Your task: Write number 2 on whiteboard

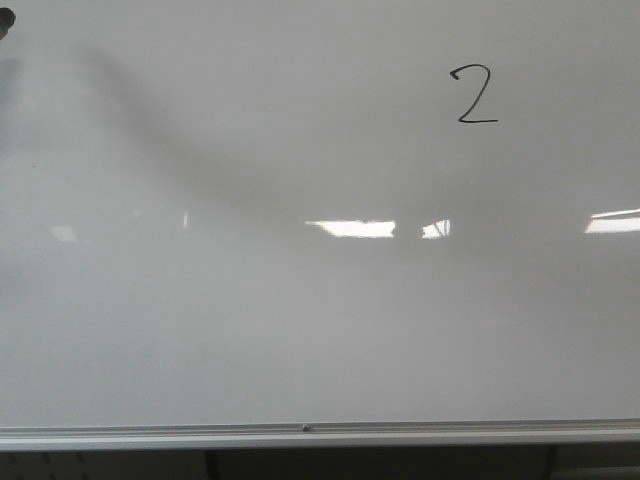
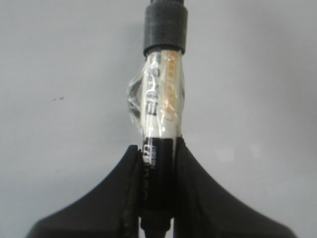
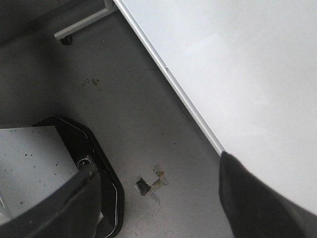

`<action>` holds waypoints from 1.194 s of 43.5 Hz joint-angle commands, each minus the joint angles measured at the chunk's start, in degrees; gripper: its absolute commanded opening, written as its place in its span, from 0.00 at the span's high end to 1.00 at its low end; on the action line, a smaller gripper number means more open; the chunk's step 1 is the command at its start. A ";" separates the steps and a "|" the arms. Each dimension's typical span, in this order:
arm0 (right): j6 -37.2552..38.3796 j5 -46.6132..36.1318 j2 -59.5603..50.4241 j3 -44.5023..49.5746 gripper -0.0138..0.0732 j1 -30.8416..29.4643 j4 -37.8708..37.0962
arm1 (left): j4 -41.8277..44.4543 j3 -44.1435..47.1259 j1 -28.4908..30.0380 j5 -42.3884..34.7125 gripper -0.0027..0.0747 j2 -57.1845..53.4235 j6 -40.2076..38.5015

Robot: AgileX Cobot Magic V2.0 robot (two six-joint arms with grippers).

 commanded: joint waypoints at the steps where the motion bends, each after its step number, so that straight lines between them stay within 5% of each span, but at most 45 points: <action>1: -0.08 -3.40 -0.53 -1.78 0.23 -0.43 1.36 | -0.86 -0.11 0.20 -13.36 0.98 0.60 -0.72; 16: -0.08 -3.62 -0.53 -1.78 0.23 -0.43 1.36 | -3.93 -0.01 0.20 -24.67 0.95 8.90 -0.72; 27: -0.08 -3.86 -0.53 -1.78 0.23 -0.43 1.36 | -3.93 -0.01 0.20 -26.28 0.57 11.77 -0.72; 32: -0.02 -4.71 -0.53 -1.78 0.23 -0.43 1.36 | -3.93 -0.27 0.20 -25.81 0.48 11.76 -0.61; 41: 5.49 -4.92 -0.53 -1.92 0.23 -0.64 0.46 | -0.11 -3.64 0.20 -13.18 0.48 6.93 -0.02; 52: 27.60 -4.21 -0.53 -1.92 0.23 -4.52 -9.41 | 1.53 -9.84 0.20 11.24 0.48 -2.89 -0.02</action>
